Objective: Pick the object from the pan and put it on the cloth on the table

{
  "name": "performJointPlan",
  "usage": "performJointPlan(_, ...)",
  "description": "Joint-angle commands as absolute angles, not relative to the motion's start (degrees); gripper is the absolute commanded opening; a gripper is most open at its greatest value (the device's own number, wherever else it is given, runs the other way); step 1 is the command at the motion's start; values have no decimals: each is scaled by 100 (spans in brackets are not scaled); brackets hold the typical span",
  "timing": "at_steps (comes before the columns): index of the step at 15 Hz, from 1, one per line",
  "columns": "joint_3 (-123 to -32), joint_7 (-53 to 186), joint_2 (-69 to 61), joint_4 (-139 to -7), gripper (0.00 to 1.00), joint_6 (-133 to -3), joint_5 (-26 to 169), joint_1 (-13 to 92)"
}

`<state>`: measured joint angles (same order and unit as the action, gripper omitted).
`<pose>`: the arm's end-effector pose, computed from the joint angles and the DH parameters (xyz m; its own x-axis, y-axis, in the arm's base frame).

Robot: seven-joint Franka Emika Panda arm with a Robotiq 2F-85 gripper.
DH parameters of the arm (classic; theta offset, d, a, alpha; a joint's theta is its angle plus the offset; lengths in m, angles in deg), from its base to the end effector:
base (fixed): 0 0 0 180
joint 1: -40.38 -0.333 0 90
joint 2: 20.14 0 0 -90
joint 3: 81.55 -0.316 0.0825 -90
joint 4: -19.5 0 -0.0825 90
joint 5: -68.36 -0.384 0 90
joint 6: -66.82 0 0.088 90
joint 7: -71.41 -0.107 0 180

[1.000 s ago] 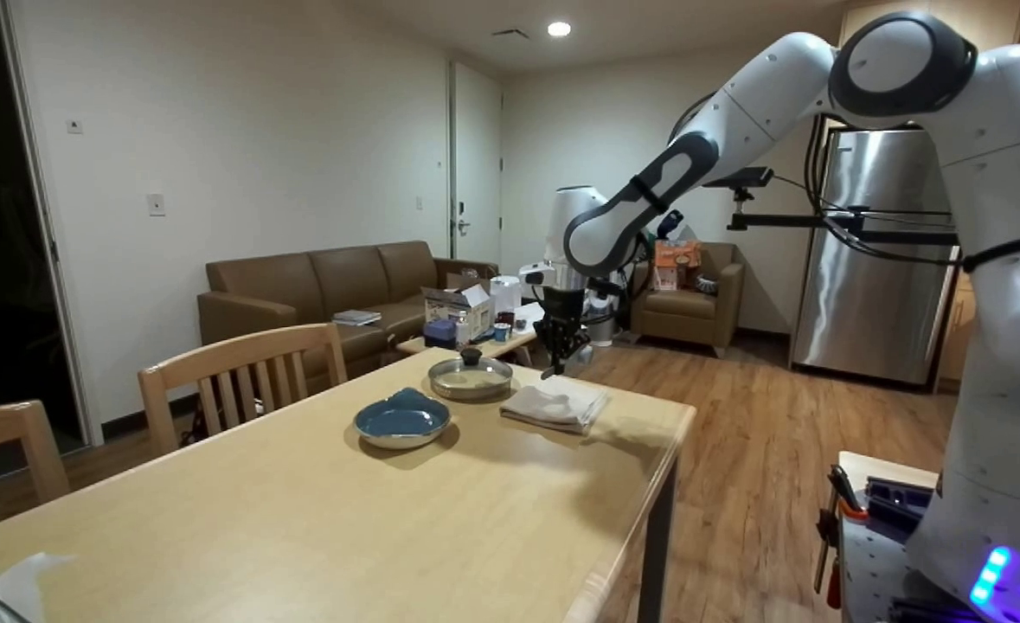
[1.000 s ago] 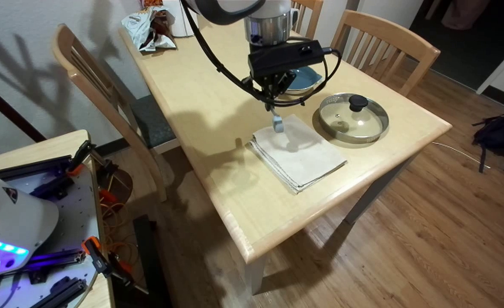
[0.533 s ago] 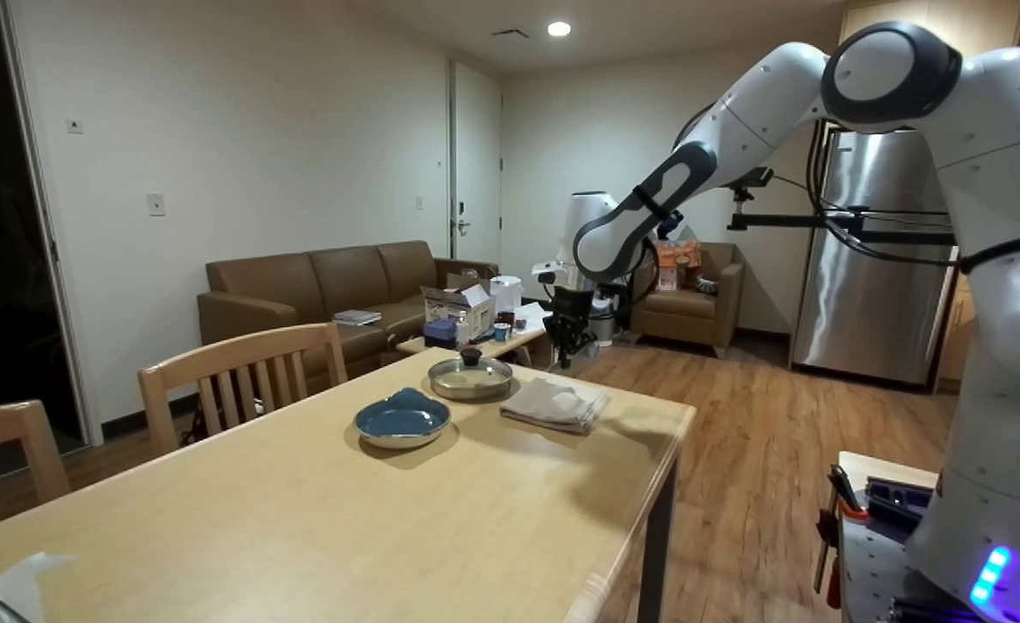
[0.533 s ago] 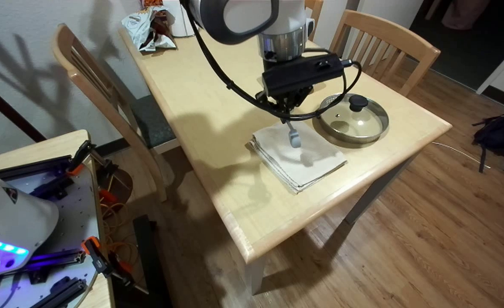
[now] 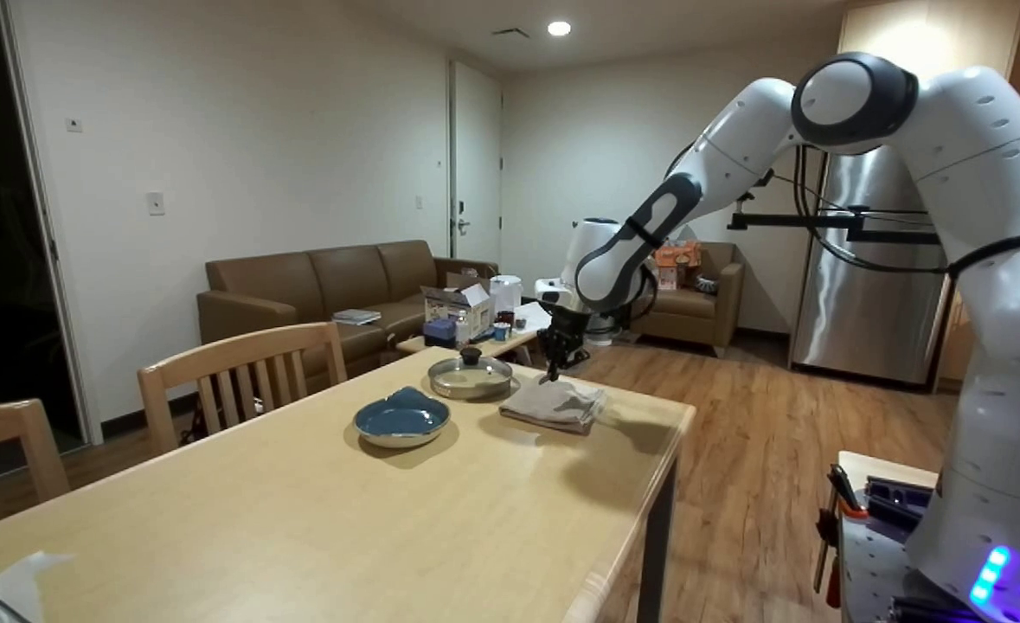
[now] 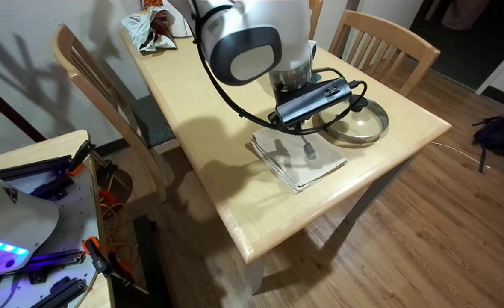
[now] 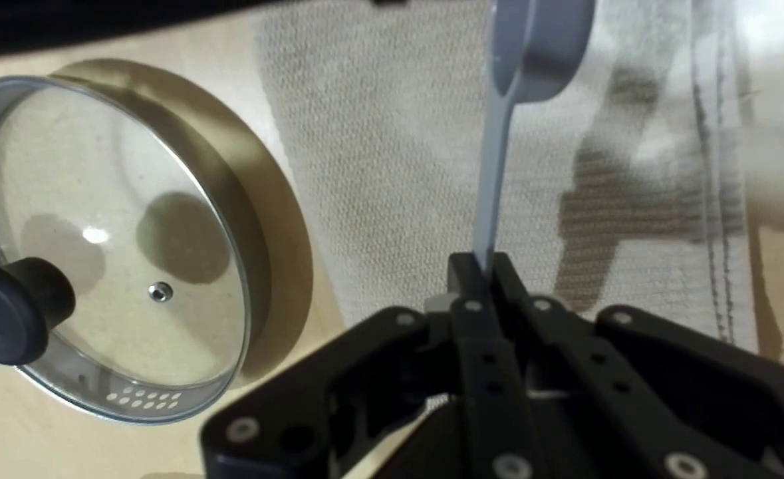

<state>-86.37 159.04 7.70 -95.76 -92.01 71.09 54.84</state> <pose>0.6219 -0.1060 0.2383 0.1787 0.9837 0.0219 0.9455 -0.1778 0.2727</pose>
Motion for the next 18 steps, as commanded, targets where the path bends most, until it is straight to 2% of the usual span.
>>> performJointPlan(1,-8926,16201,1044,-9673,3,-10188,7126,5594)
performJointPlan(7,-9231,15933,1339,-9807,3,-11300,7579,5628)
performJointPlan(15,-9225,15604,1300,-10122,3,-11563,7784,5790)
performJointPlan(16,-9236,15576,1303,-10145,11,-11579,7797,5830)
performJointPlan(17,-9246,15547,1309,-10162,32,-11588,7809,5864)
performJointPlan(18,-9240,15522,1303,-10183,37,-11579,7823,5883)
